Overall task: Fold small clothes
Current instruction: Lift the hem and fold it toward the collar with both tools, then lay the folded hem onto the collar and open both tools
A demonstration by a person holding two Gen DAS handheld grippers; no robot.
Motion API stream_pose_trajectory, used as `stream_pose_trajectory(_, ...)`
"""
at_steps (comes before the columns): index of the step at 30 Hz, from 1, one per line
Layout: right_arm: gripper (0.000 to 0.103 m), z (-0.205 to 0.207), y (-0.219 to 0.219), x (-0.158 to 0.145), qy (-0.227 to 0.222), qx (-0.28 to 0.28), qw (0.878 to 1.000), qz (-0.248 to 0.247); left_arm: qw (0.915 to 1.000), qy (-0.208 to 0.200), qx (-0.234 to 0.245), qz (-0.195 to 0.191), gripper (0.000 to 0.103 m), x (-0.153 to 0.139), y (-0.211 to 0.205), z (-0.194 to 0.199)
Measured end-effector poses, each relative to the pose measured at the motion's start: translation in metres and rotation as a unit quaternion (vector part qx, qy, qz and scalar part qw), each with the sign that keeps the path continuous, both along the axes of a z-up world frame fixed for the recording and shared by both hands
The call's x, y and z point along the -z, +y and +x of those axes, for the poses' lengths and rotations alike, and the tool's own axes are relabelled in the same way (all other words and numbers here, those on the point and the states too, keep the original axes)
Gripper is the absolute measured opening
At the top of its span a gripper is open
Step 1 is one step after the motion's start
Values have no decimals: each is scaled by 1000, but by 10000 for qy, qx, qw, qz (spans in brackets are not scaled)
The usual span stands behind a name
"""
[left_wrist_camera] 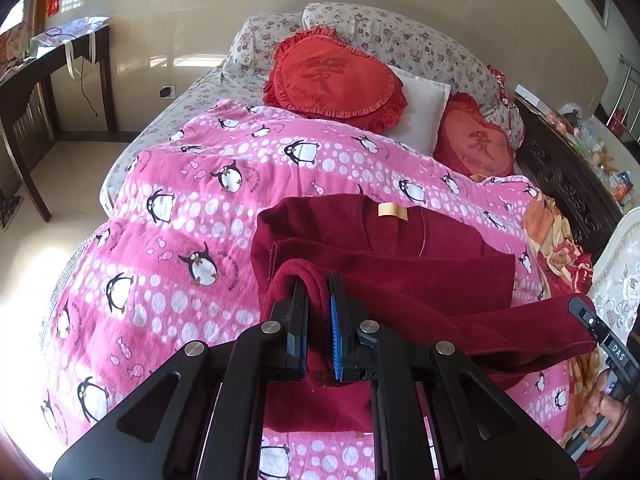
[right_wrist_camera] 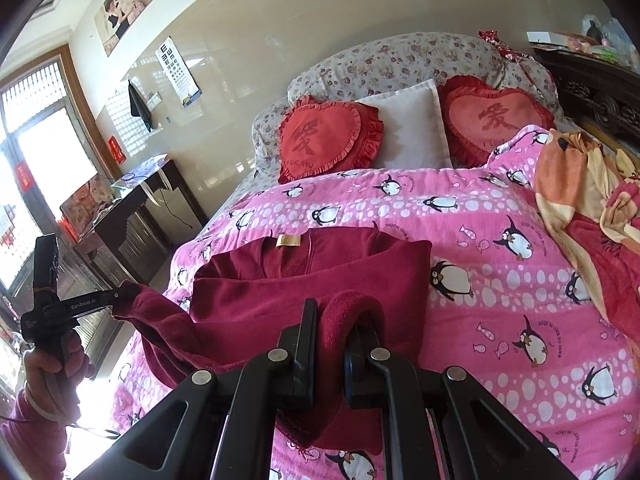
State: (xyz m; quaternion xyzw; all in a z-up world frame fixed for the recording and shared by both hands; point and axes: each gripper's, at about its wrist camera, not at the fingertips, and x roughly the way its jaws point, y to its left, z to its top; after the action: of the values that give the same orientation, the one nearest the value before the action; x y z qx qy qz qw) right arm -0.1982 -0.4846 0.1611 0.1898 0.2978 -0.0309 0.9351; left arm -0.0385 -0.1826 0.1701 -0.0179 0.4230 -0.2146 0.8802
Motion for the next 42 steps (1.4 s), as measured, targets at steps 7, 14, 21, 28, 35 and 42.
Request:
stream_pose_trajectory(7, 9, 29, -11, -1, 89, 76, 9999, -122, 10000, 4, 48, 75, 8, 1, -12, 28)
stream_pose_trajectory(14, 9, 62, -17, 4, 197, 133, 9994, -240, 9998, 139, 10, 138, 8, 12, -23, 62)
stream_pose_trajectory(21, 9, 102, -31, 24, 469, 191, 9984, -249, 9987, 377, -21, 344, 8, 37, -36, 97)
stream_pose_trajectory(28, 9, 135, -53, 46, 670, 310, 9972, -94, 9977, 576, -157, 309, 8, 59, -45, 129)
stream_pose_trajectory(35, 9, 162, -77, 69, 857, 471, 9943, 423, 9966, 753, -214, 262, 8, 75, -52, 151)
stream_pose_trajectory(42, 12, 155, -87, 67, 709, 362, 9938, 779, 9948, 997, -141, -175, 12, 73, -42, 158)
